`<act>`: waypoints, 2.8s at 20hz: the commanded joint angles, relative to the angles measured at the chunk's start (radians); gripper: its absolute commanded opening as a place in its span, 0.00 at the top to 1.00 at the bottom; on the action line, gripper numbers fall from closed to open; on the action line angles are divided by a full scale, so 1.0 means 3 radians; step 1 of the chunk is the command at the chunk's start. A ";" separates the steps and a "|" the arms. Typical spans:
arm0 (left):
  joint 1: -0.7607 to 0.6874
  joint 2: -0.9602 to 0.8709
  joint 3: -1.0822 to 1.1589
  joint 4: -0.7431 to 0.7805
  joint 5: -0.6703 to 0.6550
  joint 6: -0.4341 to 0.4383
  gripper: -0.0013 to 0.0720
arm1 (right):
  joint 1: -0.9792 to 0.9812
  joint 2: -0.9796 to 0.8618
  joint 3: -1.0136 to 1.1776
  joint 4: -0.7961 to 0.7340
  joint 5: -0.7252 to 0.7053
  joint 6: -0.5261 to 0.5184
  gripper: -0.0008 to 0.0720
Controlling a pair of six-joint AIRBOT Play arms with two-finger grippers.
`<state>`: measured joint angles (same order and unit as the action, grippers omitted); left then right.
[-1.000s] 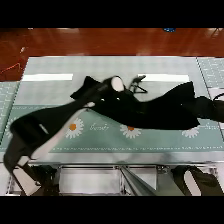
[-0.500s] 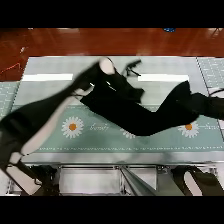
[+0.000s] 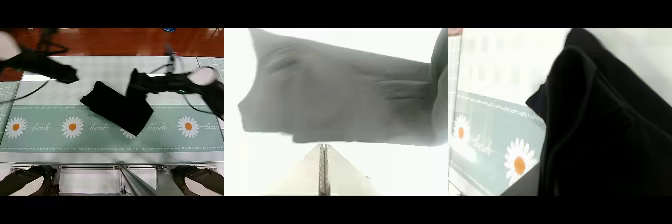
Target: Fold the shirts.
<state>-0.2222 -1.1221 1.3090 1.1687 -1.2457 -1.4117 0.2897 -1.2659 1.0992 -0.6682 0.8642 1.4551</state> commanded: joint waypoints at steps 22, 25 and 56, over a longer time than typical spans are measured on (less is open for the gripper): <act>0.0965 0.1703 -0.1784 -0.0142 0.1156 -0.0411 0.95 | -0.0251 -0.0941 0.1534 -0.0275 0.1428 0.0153 0.43; 0.1364 0.1743 -0.1445 -0.0144 0.0989 -0.0411 0.95 | -0.0585 0.0061 0.1088 -0.2022 0.1514 0.0654 0.43; 0.1099 0.1723 -0.2336 -0.0409 0.0636 -0.0249 0.95 | 0.0130 -0.0966 -0.0735 0.1170 -0.0384 -0.0474 0.95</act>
<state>0.1078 -0.6048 0.6086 1.0458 -1.0622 -1.4860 0.2966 -1.4879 0.7700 -0.3397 0.6910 1.3922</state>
